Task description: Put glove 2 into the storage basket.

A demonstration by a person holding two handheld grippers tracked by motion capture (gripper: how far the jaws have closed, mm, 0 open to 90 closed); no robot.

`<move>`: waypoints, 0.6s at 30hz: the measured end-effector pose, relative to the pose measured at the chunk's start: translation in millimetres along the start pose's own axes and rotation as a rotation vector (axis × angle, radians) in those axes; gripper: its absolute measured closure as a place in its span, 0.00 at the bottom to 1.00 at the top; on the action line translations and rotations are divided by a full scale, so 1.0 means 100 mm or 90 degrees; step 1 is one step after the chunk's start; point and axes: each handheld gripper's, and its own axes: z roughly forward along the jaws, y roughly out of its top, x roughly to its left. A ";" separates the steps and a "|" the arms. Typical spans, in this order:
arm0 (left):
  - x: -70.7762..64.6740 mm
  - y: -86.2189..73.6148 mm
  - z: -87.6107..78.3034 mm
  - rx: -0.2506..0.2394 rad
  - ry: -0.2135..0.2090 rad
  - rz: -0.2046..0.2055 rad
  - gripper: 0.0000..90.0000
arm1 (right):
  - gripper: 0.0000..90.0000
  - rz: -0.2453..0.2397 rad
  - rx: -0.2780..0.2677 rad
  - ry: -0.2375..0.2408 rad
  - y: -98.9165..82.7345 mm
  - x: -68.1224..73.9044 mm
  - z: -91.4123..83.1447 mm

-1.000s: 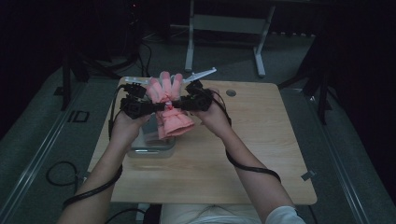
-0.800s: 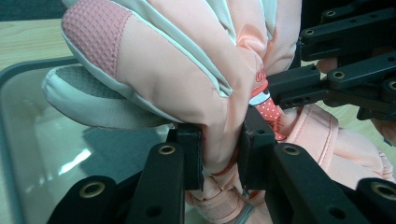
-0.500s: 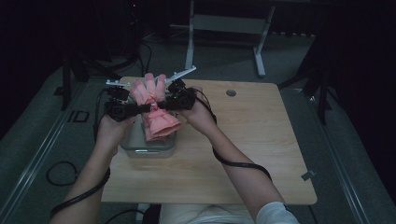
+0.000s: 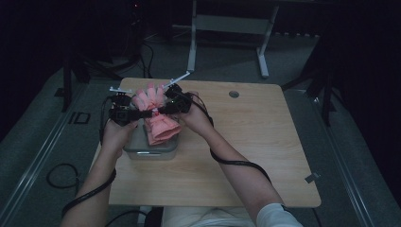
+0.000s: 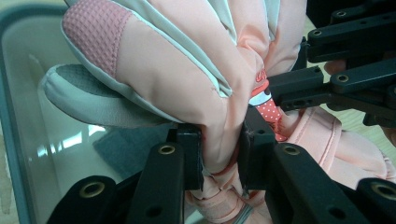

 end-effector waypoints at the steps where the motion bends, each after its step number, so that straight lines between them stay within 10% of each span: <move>1: 0.02 -0.01 0.02 0.000 0.001 -0.001 0.82 | 0.77 0.000 0.004 -0.004 -0.01 0.00 0.04; 18: 0.29 -0.20 0.40 0.083 0.033 -0.042 0.81 | 0.76 0.049 0.087 0.003 -0.19 -0.12 0.56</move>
